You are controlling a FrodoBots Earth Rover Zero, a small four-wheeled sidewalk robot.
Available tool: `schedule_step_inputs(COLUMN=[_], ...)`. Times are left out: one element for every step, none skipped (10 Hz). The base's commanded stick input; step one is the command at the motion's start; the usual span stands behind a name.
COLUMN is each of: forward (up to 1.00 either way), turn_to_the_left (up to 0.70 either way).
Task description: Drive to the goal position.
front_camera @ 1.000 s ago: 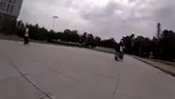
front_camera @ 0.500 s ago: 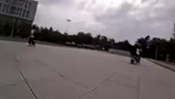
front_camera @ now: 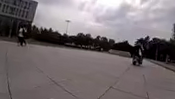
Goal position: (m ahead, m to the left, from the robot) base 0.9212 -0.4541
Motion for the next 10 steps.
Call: schedule_step_inputs(forward=[0.70, 0.70, 0.70, 0.70, 0.70, 0.70, 0.70, 0.70, 0.70, 0.70], turn_to_the_left=[0.00, 0.00, 0.00, 0.00, 0.00, 0.00, 0.00, -0.02, -0.05, -0.07])
